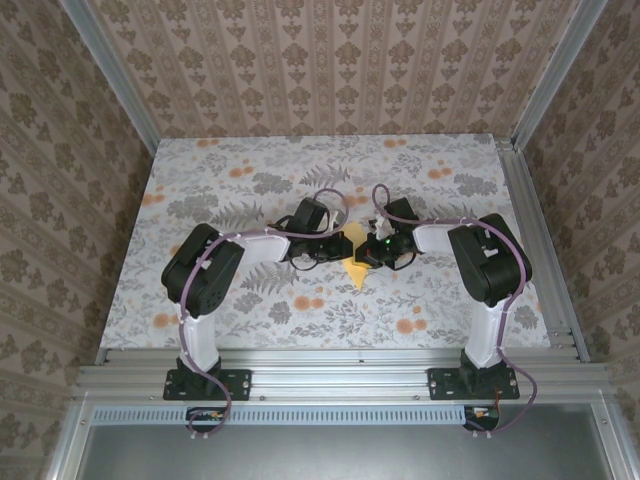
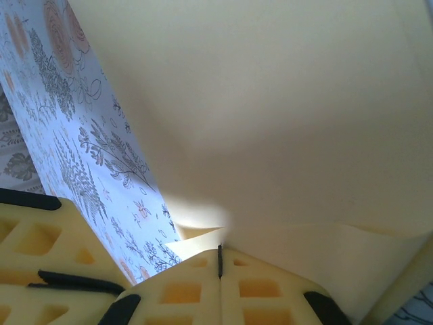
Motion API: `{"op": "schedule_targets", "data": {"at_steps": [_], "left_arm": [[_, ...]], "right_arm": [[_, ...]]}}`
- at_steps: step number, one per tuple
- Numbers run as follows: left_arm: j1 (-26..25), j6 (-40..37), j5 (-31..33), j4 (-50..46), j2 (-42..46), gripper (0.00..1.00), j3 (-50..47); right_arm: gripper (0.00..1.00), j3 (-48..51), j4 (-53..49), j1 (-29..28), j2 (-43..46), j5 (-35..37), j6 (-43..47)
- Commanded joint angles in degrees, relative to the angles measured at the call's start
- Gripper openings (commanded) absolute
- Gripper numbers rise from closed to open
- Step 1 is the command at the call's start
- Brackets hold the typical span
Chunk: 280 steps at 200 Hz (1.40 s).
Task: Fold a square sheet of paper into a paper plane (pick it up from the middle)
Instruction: Third fold the triangle at the center of the table.
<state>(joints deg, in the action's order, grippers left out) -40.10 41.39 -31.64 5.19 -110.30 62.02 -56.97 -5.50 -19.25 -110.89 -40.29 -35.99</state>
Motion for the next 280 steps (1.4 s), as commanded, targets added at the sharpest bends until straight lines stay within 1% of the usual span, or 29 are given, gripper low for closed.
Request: {"op": "schedule_targets", "data": {"at_steps": [1, 37, 75, 136, 198, 225, 243, 280], "left_arm": [[-0.16, -1.43, 0.81, -4.05, -0.03, 0.12, -1.55], [0.82, -0.88, 0.68, -2.22, 2.19, 0.12, -3.39], [0.16, -0.34, -0.77, -0.37, 0.46, 0.12, -2.18], [-0.15, -1.33, -1.29, -2.01, -1.96, 0.12, 0.55], [-0.23, -4.51, -0.32, -7.14, -3.77, 0.12, 1.26], [-0.59, -7.94, 1.74, -12.36, -4.49, 0.11, 2.41], [-0.93, -11.20, 4.79, -17.73, -5.29, 0.11, 4.04], [-0.95, -12.56, 7.28, -20.57, -5.99, 0.11, 4.83]], "right_arm": [[0.00, 2.20, -4.85, -0.18, -0.93, 3.73, -0.15], [0.00, 2.32, -4.70, -0.18, -1.05, 3.73, -0.22], [0.00, 2.12, -4.95, -0.20, -0.82, 3.82, -0.26], [0.00, 2.02, -4.96, -0.18, -0.46, 3.56, -0.31], [0.00, 1.84, -3.75, -0.18, 0.94, 2.44, -1.50], [0.00, 1.82, -3.29, -0.01, 2.28, 2.02, -2.12], [0.00, 1.70, -3.29, 0.26, 3.13, 1.80, -2.35], [0.01, 1.94, -3.47, 1.38, 5.30, 1.92, -2.16]]}}
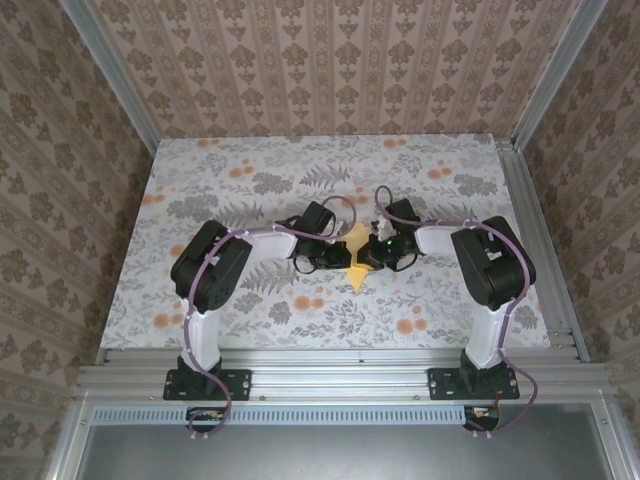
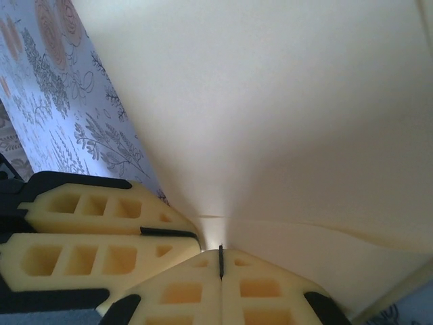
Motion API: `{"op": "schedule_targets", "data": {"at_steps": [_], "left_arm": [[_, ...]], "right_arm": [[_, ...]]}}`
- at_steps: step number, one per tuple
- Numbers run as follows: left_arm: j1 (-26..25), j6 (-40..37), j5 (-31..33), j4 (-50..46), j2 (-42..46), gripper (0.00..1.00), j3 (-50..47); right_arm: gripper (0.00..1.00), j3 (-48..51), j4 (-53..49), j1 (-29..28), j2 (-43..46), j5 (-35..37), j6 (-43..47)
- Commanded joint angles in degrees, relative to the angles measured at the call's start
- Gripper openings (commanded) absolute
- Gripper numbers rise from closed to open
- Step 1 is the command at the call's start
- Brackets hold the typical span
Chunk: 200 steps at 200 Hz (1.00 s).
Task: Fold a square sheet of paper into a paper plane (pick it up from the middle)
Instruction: Third fold the triangle at the center of the table.
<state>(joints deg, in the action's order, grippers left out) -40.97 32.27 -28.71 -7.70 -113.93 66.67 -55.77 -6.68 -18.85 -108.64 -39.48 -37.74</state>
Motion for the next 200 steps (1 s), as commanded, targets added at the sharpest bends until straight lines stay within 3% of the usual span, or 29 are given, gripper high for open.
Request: {"op": "schedule_targets", "data": {"at_steps": [1, 40, 105, 200], "left_arm": [[-0.07, -3.44, 4.40, -7.67, -2.40, 0.11, 0.15], [-0.34, -3.94, 5.30, -8.29, -2.79, 0.11, -0.07], [-0.94, -6.14, 7.94, -11.17, -3.15, 0.11, 0.05], [-1.50, -8.54, 11.72, -14.08, -4.19, 0.11, -0.27]], "right_arm": [[0.01, 0.70, -2.29, 1.04, 3.15, 1.14, -0.46], [0.05, 1.70, -1.55, 2.63, 5.37, 1.52, -0.23], [0.04, 0.71, 1.17, 3.32, 0.58, 1.81, -0.12], [0.04, 1.07, -1.23, 6.41, -0.72, 7.06, 5.20]]}}
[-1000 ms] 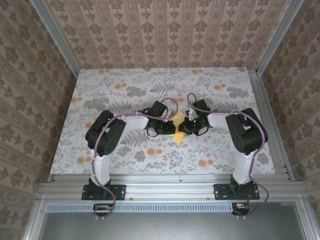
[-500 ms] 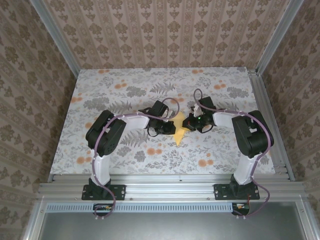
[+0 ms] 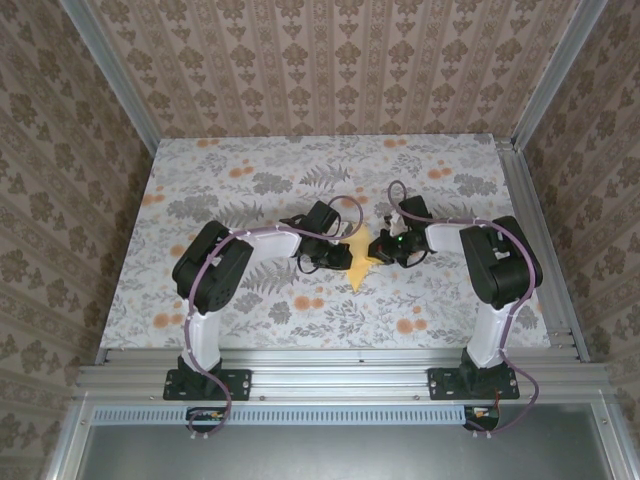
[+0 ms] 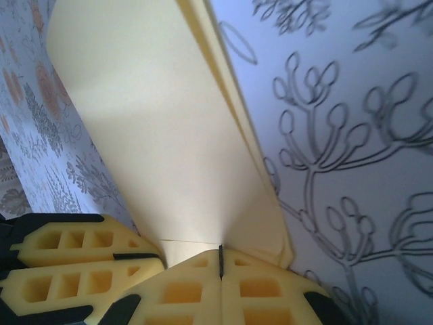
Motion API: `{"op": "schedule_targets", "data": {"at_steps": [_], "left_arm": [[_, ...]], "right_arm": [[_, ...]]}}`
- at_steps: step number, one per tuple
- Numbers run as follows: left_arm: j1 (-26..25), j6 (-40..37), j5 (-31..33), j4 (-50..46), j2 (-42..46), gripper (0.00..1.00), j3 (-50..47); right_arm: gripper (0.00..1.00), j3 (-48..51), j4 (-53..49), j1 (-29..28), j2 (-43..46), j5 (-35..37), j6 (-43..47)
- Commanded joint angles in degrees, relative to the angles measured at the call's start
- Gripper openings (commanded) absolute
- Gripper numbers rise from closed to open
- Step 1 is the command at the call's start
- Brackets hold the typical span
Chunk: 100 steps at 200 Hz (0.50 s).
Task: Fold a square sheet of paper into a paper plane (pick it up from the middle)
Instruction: Third fold the triangle at the center of the table.
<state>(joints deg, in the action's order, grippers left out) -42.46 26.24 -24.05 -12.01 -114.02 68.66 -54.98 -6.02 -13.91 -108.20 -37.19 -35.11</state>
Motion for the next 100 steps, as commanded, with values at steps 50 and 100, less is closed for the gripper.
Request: {"op": "schedule_targets", "data": {"at_steps": [50, 100], "left_arm": [[-0.05, -3.12, 7.37, -10.16, -4.90, 0.10, -2.38], [-0.15, -2.90, 5.95, -9.34, -5.20, 0.11, -1.99]], "right_arm": [[0.03, -0.57, -3.71, 2.60, 0.17, 9.24, 3.79], [0.02, 0.53, -2.72, 2.56, 4.95, 10.12, 4.27]]}}
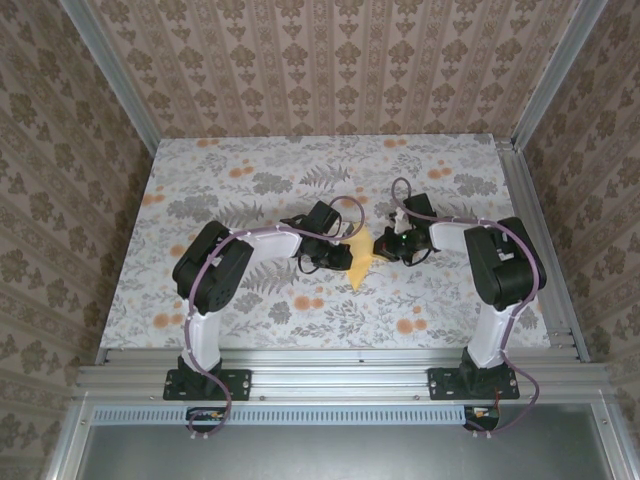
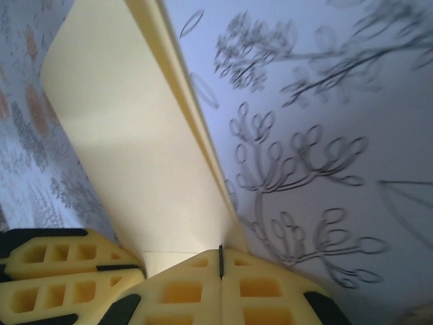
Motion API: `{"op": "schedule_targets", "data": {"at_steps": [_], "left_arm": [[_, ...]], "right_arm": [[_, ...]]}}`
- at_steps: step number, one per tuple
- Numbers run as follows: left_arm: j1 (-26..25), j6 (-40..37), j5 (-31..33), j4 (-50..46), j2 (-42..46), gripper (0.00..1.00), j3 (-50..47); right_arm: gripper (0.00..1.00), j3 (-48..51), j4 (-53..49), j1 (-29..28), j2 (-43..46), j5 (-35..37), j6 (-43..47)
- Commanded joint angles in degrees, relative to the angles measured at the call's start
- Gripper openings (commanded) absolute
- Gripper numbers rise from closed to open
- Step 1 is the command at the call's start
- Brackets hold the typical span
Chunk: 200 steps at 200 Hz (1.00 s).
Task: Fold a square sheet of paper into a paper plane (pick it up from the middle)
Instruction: Third fold the triangle at the center of the table.
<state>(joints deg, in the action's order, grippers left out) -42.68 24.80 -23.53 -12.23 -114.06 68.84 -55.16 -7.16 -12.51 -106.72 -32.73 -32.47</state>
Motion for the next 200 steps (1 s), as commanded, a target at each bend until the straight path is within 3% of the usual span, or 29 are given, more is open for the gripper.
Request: {"op": "schedule_targets", "data": {"at_steps": [1, 66, 98, 200], "left_arm": [[0.06, -1.48, 5.34, -9.13, -5.18, 0.11, -2.19], [0.09, -1.68, 4.35, -9.18, -5.60, 0.11, -1.43], [0.05, -1.73, 3.86, -8.80, -5.73, 0.11, -1.51], [0.15, -1.82, 4.11, -9.19, -6.15, 0.10, -1.51]], "right_arm": [[0.02, 0.85, -1.49, 1.17, 3.80, 5.44, 1.58], [0.02, 7.11, 4.69, -4.73, 10.41, -1.51, -5.98], [0.02, 7.43, 6.75, -7.38, 8.06, -2.35, -7.16], [0.01, 9.69, -0.01, -9.12, 4.39, -1.25, -0.79]]}}
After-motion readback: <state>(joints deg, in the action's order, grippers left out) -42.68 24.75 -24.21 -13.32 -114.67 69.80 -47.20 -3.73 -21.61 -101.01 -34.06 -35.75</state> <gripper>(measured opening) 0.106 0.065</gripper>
